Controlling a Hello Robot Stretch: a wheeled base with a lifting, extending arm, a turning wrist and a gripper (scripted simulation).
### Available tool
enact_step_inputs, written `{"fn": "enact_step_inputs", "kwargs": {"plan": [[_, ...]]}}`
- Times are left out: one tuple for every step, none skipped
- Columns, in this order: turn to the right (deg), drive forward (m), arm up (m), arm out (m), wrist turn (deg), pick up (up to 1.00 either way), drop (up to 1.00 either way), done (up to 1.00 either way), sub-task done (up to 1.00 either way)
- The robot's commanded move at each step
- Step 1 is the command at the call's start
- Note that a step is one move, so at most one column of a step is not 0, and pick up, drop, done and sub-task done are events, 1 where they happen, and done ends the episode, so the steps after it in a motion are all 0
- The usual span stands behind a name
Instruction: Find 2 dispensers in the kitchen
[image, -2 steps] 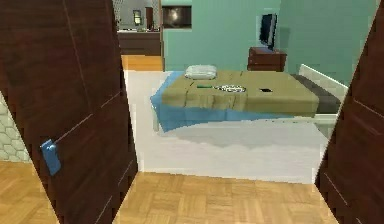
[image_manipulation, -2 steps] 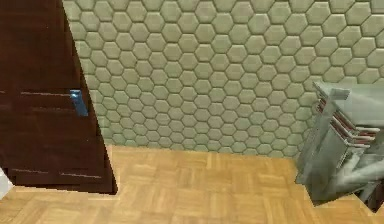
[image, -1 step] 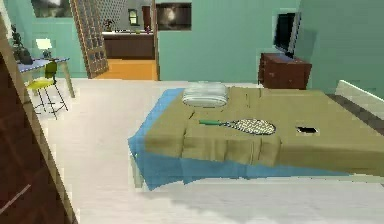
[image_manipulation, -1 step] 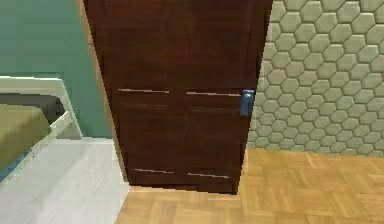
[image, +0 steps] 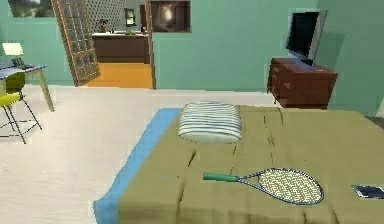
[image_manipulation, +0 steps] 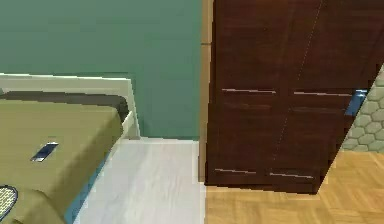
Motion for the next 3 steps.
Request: {"fn": "enact_step_inputs", "kwargs": {"plan": [[-45.0,0.0,0.0,0.0,0.0,0.0,0.0,0.0,0.0],[-15.0,0.0,0.0,0.0,0.0,0.0,0.0,0.0,0.0],[0.0,0.75,0.0,0.0,0.0,0.0,0.0,0.0,0.0]]}}
